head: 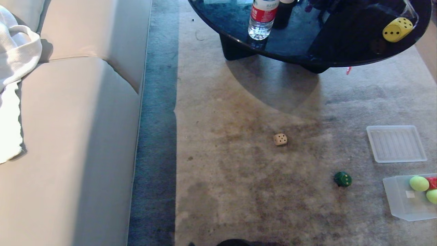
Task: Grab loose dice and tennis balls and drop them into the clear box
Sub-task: Find toys out of the box
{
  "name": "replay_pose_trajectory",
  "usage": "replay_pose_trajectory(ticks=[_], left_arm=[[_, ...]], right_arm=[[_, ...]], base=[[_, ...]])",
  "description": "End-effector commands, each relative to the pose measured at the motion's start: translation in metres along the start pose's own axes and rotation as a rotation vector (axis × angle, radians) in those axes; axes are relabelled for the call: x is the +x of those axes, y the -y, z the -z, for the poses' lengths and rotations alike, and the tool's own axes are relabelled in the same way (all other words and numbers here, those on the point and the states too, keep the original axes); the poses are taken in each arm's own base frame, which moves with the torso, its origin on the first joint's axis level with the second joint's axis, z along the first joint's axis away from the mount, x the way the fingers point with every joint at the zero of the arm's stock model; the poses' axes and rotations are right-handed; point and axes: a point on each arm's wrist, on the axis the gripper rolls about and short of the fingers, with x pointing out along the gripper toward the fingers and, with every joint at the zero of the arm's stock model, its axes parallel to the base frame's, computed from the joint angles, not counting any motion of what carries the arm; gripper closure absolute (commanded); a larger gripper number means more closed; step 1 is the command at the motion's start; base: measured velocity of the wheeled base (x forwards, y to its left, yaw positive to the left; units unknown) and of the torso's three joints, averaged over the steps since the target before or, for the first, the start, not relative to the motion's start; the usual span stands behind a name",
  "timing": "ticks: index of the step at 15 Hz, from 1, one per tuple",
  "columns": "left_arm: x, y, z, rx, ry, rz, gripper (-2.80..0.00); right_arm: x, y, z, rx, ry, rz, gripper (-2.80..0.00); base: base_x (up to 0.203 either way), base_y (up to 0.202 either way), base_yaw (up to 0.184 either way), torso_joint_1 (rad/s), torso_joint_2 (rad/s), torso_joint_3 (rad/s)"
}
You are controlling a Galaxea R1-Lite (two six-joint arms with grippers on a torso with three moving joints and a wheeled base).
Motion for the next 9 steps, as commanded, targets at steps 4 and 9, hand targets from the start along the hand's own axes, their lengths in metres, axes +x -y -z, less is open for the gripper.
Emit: replay_pose_trajectory(ticks=[4,9], left_arm=[[0.0,0.0,0.0002,0.0,-0.002,-0.001,0.0],[0.0001,0.0,0.0006,-0.001,-0.003,0.0,0.0]], right_arm=[[0.0001,0.0,0.0,-0.001,-0.001,-0.001,0.0],[0.0001,0.0,0.0003,-0.001,0.001,-0.001,0.0]], base=[[0.001,-0.158,0.004,0.004,0.0,0.003],[0.0,-0.125,-0.001,0.003,0.0,0.003]])
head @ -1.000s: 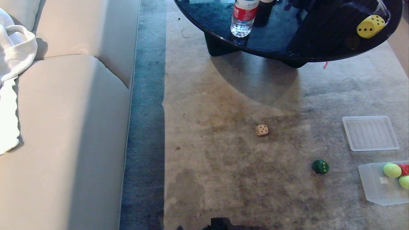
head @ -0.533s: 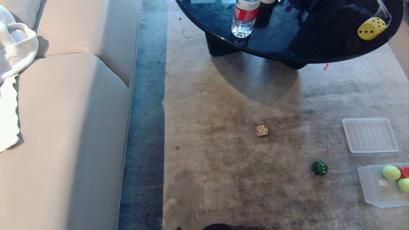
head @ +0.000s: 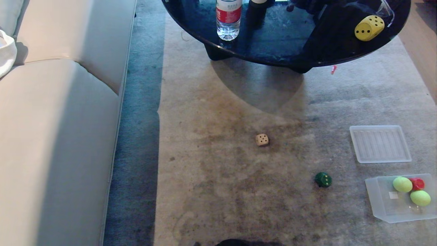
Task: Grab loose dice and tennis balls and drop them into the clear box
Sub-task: Find toys out of the box
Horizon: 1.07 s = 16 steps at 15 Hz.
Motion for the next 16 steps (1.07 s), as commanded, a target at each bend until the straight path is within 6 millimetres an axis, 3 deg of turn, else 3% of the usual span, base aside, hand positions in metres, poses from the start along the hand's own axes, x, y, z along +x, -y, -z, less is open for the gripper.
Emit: replay_pose_trajectory(ticks=[1,16], left_arm=[[0.0001,0.0,0.0004,-0.001,-0.001,-0.001,0.0],[0.0001,-0.0001,0.0004,0.002,-0.001,-0.002,0.0]], right_arm=[[0.0,0.0,0.0001,-0.002,0.0,0.0,0.0],[0.0001,0.0001,0.0005,0.025,0.003,0.005,0.0]], base=[[0.0,0.0,0.0,0.0,0.0,0.0],[0.0,0.0,0.0,0.0,0.0,0.0]])
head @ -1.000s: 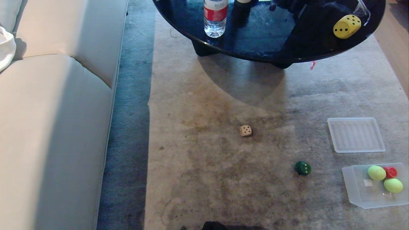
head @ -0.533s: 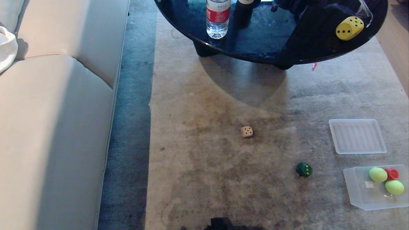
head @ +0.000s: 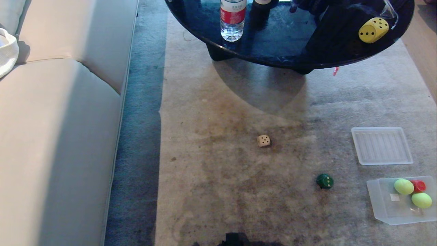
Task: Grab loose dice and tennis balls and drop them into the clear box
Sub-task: Find toys out of the box
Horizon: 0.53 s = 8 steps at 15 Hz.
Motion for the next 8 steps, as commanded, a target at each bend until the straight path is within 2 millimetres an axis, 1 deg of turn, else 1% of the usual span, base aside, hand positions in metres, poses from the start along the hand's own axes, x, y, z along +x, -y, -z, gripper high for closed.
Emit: replay_pose_trajectory(ticks=[1,3,4,8], left_arm=[[0.0,0.0,0.0,0.0,0.0,-0.001,0.0],[0.0001,0.0,0.0003,-0.001,-0.001,-0.001,0.0],[0.0,0.0,0.0,-0.001,0.0,-0.001,0.0],[0.0,0.0,0.0,-0.001,0.0,-0.001,0.0]], right_arm=[[-0.0001,0.0,-0.0004,-0.001,0.003,-0.001,0.0],[-0.0001,0.0,-0.0004,-0.002,0.003,-0.001,0.0],[-0.0002,0.0,-0.0004,-0.002,0.004,-0.001,0.0],[-0.0002,0.0,-0.0004,-0.001,0.005,-0.001,0.0]], base=[[0.0,0.0,0.0,0.0,0.0,0.0],[0.0,0.0,0.0,0.0,0.0,0.0],[0.004,0.005,-0.084,-0.002,0.0,0.0],[0.002,0.01,-0.159,0.004,0.0,0.001]])
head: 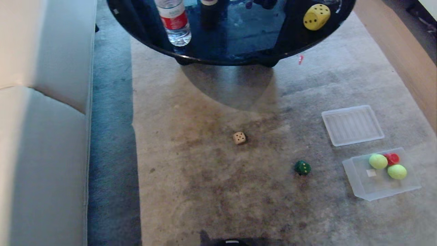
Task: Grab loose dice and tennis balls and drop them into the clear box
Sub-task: Find toys out of the box
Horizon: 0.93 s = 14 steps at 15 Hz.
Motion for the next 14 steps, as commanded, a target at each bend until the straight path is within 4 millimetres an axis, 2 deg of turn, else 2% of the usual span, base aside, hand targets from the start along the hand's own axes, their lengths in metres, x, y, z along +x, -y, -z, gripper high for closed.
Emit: replay_pose_trajectory(ticks=[1,3,14], left_arm=[[0.0001,0.0,0.0005,0.0,-0.002,-0.001,0.0],[0.0001,0.0,0.0005,-0.002,-0.002,-0.001,0.0],[0.0,0.0,0.0,-0.003,0.0,-0.001,0.0]], right_arm=[[-0.0001,0.0,0.0001,-0.001,0.001,-0.001,0.0],[0.0,0.0,0.0005,-0.001,0.0,-0.001,0.0],[-0.0001,0.0,0.0002,-0.002,0.001,-0.002,0.0]], base=[[0.002,0.009,-0.152,0.0,0.0,0.005],[0.003,0.007,-0.1,0.001,0.0,0.002],[0.0,0.0,0.0,0.0,0.0,-0.006]])
